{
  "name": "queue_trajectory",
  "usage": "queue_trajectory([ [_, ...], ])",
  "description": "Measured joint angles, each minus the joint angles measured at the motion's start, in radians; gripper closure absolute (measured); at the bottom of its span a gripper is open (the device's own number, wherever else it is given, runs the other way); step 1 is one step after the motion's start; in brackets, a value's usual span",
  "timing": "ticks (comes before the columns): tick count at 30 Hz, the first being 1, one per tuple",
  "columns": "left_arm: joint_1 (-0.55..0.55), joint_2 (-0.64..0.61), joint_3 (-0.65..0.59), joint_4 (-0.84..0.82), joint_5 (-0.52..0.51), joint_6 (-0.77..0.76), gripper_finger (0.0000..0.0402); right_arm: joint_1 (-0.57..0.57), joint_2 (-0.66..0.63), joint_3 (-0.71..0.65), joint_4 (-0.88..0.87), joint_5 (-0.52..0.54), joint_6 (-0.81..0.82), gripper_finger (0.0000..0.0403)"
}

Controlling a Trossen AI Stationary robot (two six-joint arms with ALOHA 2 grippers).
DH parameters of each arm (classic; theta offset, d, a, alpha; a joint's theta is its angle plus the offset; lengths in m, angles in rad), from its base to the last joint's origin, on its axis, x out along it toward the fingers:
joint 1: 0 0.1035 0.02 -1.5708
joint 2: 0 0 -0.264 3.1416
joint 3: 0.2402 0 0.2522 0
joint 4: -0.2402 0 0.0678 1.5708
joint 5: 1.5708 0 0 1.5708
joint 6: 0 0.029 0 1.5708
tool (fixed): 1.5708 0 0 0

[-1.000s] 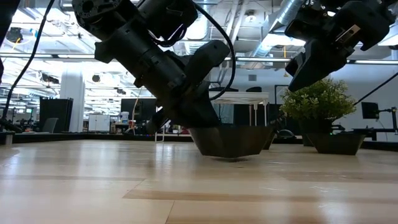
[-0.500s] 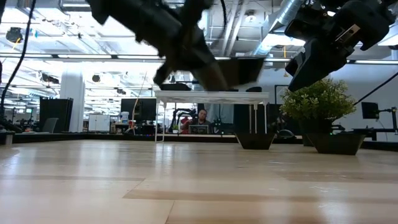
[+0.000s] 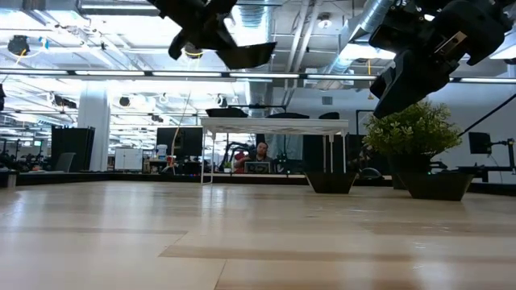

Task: Pick & Place Mini shaped plates
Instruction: Stack the distorted square plate on top of the distorted square plate on the shelf

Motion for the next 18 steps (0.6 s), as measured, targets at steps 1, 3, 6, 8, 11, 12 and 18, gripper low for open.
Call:
queue_trajectory([
  [1, 0.029, -0.017, 0.0, 0.0, 0.003, 0.016, 0.0394, 0.0, 0.0, 0.0, 0.001, 0.0, 0.0, 0.0403],
  [3, 0.092, -0.044, 0.0, -0.006, 0.003, 0.038, 0.0393, 0.0, 0.0, 0.0, 0.001, 0.0, 0.0, 0.0403],
  [6, 0.198, -0.073, 0.0, -0.024, 0.005, 0.057, 0.0393, 0.0, 0.0, 0.0, 0.001, 0.001, 0.0, 0.0403],
  [8, 0.272, -0.075, 0.0, -0.029, 0.031, 0.059, 0.0394, 0.0, 0.0, 0.0, 0.0, 0.002, 0.0, 0.0403],
  [11, 0.391, -0.066, 0.0, -0.022, 0.147, 0.063, 0.0394, 0.0, 0.0, 0.0, 0.0, 0.002, 0.0, 0.0403],
  [12, 0.427, -0.058, 0.0, -0.016, 0.178, 0.064, 0.0393, 0.0, 0.0, 0.0, 0.001, 0.002, 0.0, 0.0403],
  [18, 0.57, -0.004, -0.001, 0.017, 0.272, 0.057, 0.0394, 0.0, 0.0, 0.0, 0.001, 0.002, 0.0, 0.0403],
])
